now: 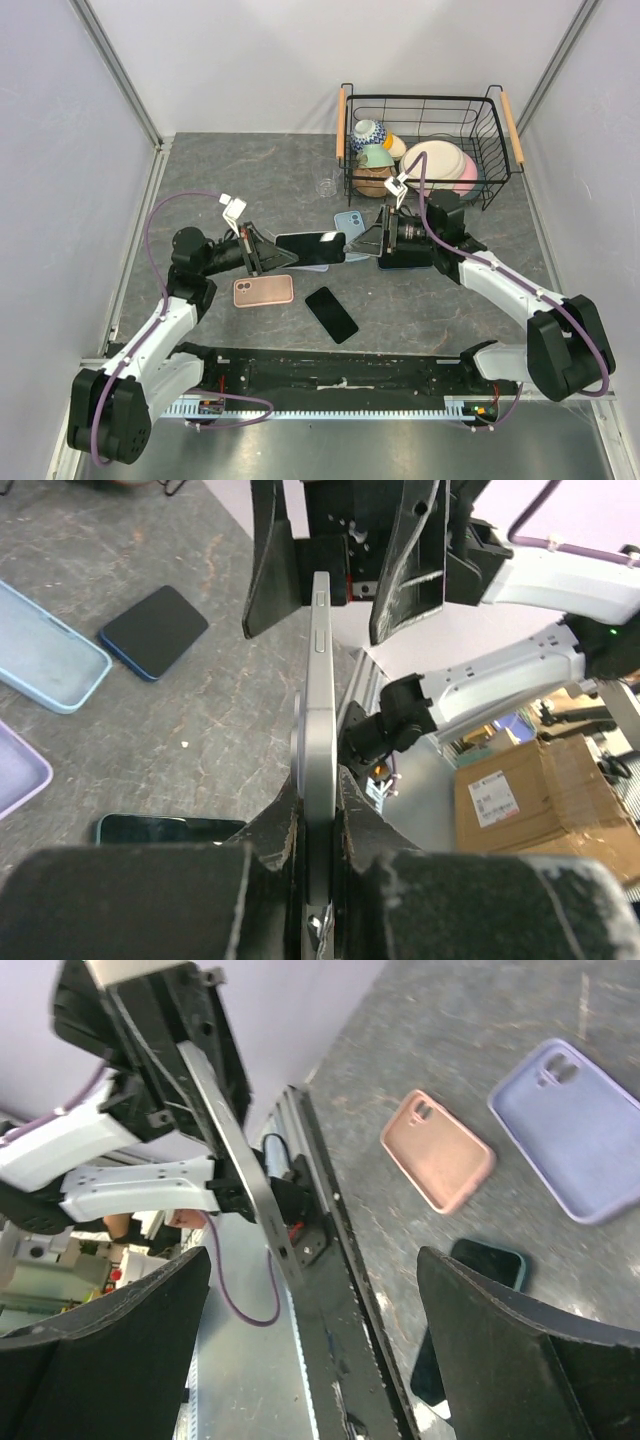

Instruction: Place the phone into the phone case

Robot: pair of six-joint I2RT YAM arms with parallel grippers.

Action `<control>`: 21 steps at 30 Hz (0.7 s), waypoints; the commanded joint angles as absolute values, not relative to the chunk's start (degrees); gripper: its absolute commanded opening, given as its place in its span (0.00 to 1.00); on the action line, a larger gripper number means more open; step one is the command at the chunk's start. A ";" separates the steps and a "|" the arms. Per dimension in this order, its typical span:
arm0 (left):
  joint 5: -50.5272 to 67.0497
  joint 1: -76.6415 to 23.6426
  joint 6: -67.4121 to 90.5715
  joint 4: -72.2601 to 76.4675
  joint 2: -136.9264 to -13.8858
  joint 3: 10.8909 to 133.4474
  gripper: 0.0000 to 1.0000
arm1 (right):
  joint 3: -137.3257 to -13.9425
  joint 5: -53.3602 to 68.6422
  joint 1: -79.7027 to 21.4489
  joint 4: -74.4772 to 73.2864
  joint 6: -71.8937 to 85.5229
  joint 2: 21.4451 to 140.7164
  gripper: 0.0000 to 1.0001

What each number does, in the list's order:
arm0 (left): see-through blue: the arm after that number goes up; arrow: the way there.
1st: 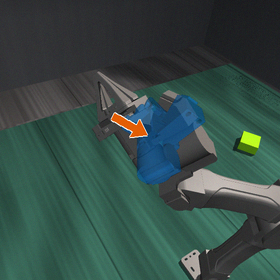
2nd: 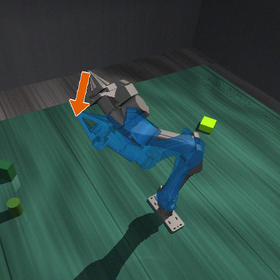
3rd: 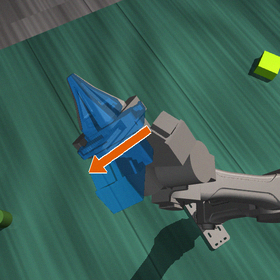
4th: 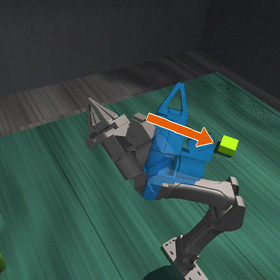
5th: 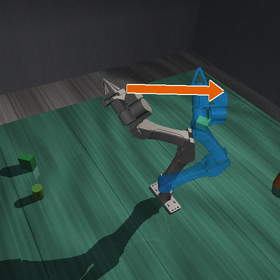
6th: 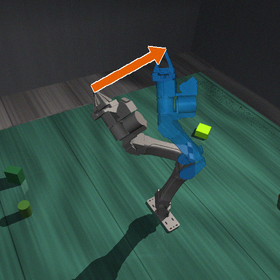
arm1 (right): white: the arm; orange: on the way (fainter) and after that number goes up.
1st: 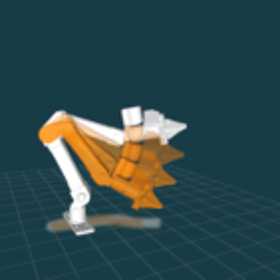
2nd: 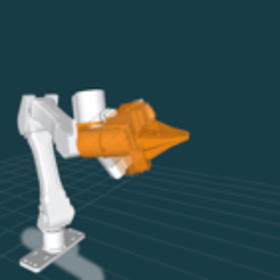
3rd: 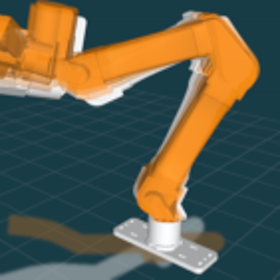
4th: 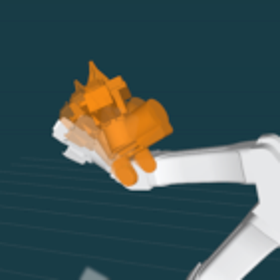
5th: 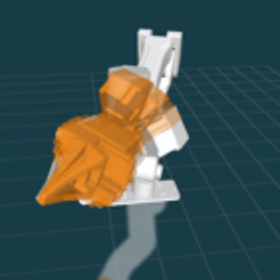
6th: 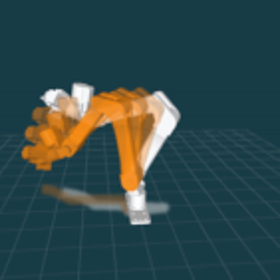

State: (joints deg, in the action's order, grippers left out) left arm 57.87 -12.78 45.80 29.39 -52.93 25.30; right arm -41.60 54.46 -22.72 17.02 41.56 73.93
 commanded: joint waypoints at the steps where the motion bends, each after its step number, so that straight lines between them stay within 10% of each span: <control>1: 63.28 -12.66 51.32 42.71 -51.86 24.61 0.02 | -40.43 59.15 -24.08 33.39 50.27 72.78 0.91; 10: 64.34 -12.66 55.02 49.13 -53.87 23.99 0.02 | -40.17 57.04 -28.21 34.45 50.44 73.12 0.79; 21: 64.77 -12.66 56.77 51.42 -55.72 23.82 0.02 | -39.81 57.39 -29.53 40.51 53.70 74.44 0.30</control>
State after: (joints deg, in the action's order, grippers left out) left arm 63.64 -12.78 53.82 45.39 -55.35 23.49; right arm -39.64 56.73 -28.69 34.96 52.45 73.69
